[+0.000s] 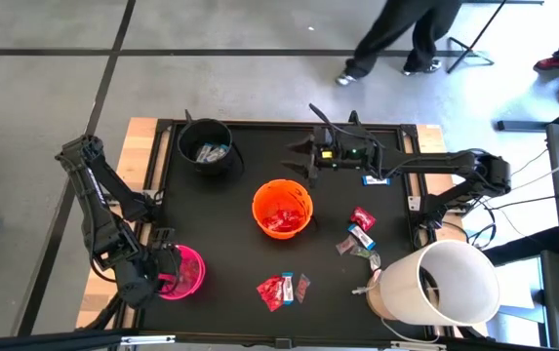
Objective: Sort candy
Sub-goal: Put the transparent candy into the pink bucket
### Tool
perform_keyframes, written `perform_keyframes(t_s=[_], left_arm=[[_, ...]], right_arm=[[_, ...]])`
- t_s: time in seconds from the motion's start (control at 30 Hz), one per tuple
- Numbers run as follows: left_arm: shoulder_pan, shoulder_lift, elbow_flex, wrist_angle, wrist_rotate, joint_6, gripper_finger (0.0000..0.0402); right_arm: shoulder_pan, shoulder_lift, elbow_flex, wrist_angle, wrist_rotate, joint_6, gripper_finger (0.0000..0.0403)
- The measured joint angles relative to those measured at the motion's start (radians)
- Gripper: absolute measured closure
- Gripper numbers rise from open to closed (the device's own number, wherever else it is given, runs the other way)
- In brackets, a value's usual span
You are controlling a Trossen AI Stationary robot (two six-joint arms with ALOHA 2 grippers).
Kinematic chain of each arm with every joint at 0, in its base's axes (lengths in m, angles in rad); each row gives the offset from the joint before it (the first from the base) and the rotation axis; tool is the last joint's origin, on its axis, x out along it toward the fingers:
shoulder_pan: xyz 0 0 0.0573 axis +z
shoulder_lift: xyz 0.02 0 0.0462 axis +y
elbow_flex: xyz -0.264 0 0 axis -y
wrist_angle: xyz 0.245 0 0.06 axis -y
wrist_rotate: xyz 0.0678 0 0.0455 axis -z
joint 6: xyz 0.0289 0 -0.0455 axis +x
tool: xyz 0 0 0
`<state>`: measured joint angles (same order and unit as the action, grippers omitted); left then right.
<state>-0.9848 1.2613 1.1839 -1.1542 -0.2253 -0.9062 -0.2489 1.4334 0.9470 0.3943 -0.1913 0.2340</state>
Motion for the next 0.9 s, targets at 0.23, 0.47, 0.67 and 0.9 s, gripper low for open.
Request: perform_keyframes(t_s=[0.23,0.47,0.67,0.9], left_arm=[[0.000,0.000,0.000,0.003,0.000,0.000,0.0178],[0.000,0.000,0.000,0.005,-0.001,-0.001,0.0178],[0.000,0.000,0.000,0.005,-0.001,-0.001,0.0178],[0.000,0.000,0.000,0.006,-0.001,-0.001,0.0178]], right_arm=[[-0.008,-0.017,0.001,-0.183,0.039,-0.020,0.0139],[-0.020,-0.027,0.000,-0.537,0.264,-0.034,0.0139],[-0.021,-0.046,0.000,-0.826,0.441,0.042,0.0139],[-0.038,-0.051,-0.002,-1.164,0.580,0.213,0.0139]])
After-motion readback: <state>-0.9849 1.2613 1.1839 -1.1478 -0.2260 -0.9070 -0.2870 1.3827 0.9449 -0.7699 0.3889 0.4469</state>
